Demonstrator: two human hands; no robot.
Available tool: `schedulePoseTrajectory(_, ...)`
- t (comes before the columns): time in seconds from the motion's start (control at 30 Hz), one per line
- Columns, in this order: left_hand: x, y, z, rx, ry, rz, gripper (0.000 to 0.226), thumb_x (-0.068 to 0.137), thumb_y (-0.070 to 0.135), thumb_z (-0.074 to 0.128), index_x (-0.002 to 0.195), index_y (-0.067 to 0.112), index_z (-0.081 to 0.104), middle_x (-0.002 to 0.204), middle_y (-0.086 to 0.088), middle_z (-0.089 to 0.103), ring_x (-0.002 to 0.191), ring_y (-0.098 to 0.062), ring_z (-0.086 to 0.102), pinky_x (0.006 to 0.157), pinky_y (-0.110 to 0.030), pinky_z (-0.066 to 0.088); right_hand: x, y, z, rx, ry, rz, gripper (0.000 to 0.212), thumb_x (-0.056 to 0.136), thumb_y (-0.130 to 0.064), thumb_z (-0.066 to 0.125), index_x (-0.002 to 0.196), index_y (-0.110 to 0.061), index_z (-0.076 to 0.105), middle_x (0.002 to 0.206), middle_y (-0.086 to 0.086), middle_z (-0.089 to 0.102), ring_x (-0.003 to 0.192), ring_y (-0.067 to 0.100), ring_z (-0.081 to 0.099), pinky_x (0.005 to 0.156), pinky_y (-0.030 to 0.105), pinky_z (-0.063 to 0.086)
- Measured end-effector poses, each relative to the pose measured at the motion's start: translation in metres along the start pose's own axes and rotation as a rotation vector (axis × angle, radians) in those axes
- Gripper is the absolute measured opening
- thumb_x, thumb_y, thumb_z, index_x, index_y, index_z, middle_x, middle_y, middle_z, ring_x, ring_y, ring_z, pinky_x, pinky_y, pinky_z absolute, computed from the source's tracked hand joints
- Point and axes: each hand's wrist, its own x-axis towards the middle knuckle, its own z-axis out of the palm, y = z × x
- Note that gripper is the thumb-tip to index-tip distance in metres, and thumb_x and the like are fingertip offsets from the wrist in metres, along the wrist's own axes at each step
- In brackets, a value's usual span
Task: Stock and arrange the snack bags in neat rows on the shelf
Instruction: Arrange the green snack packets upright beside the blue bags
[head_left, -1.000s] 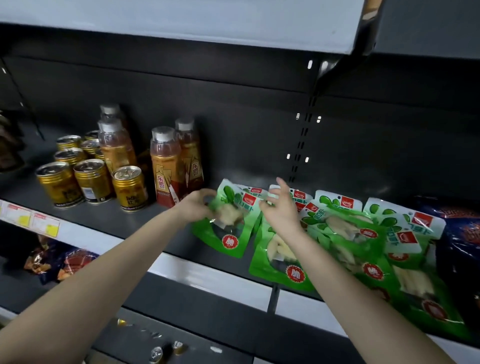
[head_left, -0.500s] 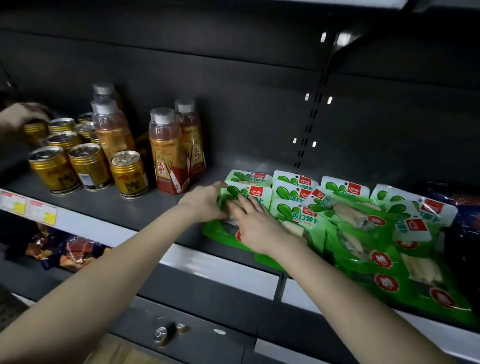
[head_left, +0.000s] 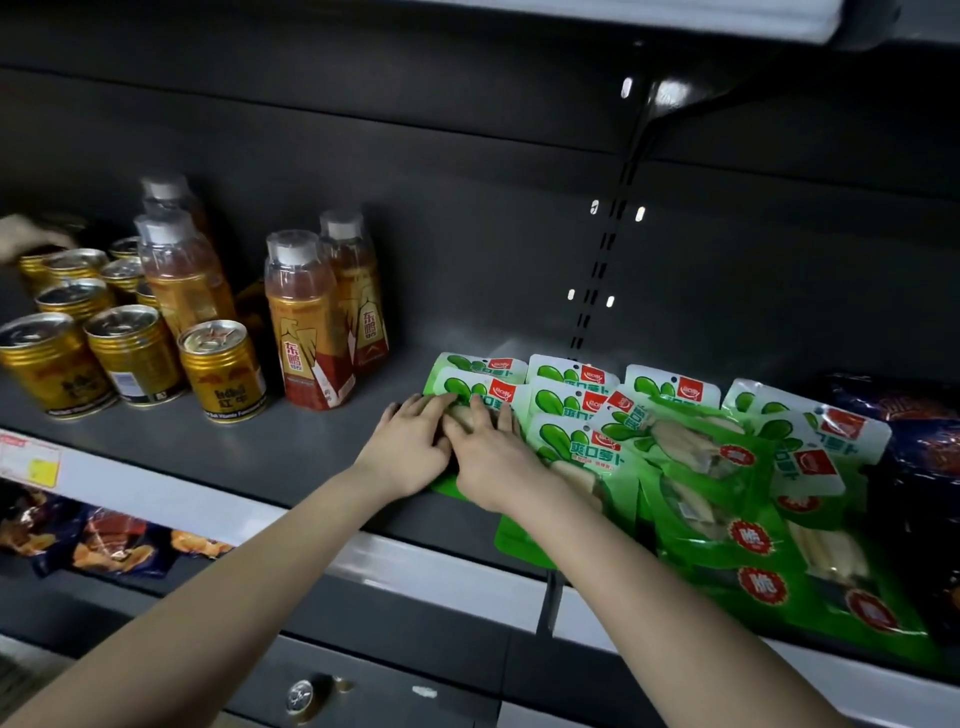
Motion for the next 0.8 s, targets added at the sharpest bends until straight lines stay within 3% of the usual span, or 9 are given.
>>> schedulePoseTrajectory(0.1,0.006,0.0,-0.001,-0.029,-0.025,-0.002,0.061,0.089,0.019,0.038,0.148,0.02,0.022,0.154,-0.005,0.027,0.145,-0.021,0.014,0.119,-0.039,0.006,0.005,0.0,-0.002,0.022,-0.007,0.019,0.072,0.093,-0.006,0.036,0.152,-0.028,0.001,0.158,0.014,-0.016,0.141,0.048,-0.012,0.119,0.049,-0.001)
schedulePoseTrajectory(0.23,0.011,0.001,-0.003,-0.064,-0.003,0.015,0.062,0.088,0.016,0.04,0.148,0.02,0.025,0.153,-0.007,0.03,0.143,-0.021,0.018,0.118,-0.039,0.006,0.011,0.003,-0.006,0.055,0.008,0.023,0.071,0.093,-0.007,0.036,0.152,-0.028,0.002,0.159,0.013,-0.015,0.142,0.047,-0.013,0.119,0.048,-0.002)
schedulePoseTrajectory(0.37,0.004,-0.003,-0.007,-0.23,0.156,0.003,0.069,0.066,0.027,0.043,0.135,0.016,0.044,0.133,-0.009,0.053,0.127,-0.026,0.042,0.112,-0.04,0.023,0.006,0.005,0.002,0.079,0.089,-0.034,0.076,0.09,-0.005,0.039,0.152,-0.032,0.004,0.159,0.009,-0.014,0.144,0.038,-0.013,0.12,0.045,-0.003)
schedulePoseTrajectory(0.53,0.002,-0.004,-0.01,-0.342,0.281,-0.16,0.05,0.071,0.035,0.039,0.117,0.019,0.05,0.105,-0.001,0.062,0.106,-0.027,0.049,0.097,-0.04,0.037,0.001,0.002,0.01,0.033,0.151,-0.085,0.068,0.091,-0.01,0.041,0.151,-0.022,0.014,0.16,0.011,-0.008,0.146,0.035,-0.007,0.119,0.05,0.001)
schedulePoseTrajectory(0.7,0.005,-0.005,-0.003,-0.306,0.272,-0.118,0.029,0.087,0.023,0.041,0.113,0.016,0.051,0.107,-0.006,0.057,0.104,-0.026,0.051,0.088,-0.035,0.04,0.0,-0.006,0.012,-0.006,0.253,-0.039,0.051,0.097,-0.034,0.037,0.144,-0.015,0.031,0.154,0.019,0.021,0.138,0.041,0.021,0.111,0.05,0.024)
schedulePoseTrajectory(0.8,0.006,-0.005,-0.002,-0.319,0.229,-0.081,0.031,0.09,0.024,0.037,0.117,0.016,0.049,0.119,-0.005,0.05,0.111,-0.022,0.05,0.091,-0.033,0.04,0.003,-0.003,0.017,0.039,0.329,-0.022,0.056,0.094,-0.042,0.04,0.144,-0.02,0.032,0.151,0.016,0.024,0.137,0.043,0.019,0.114,0.051,0.018)
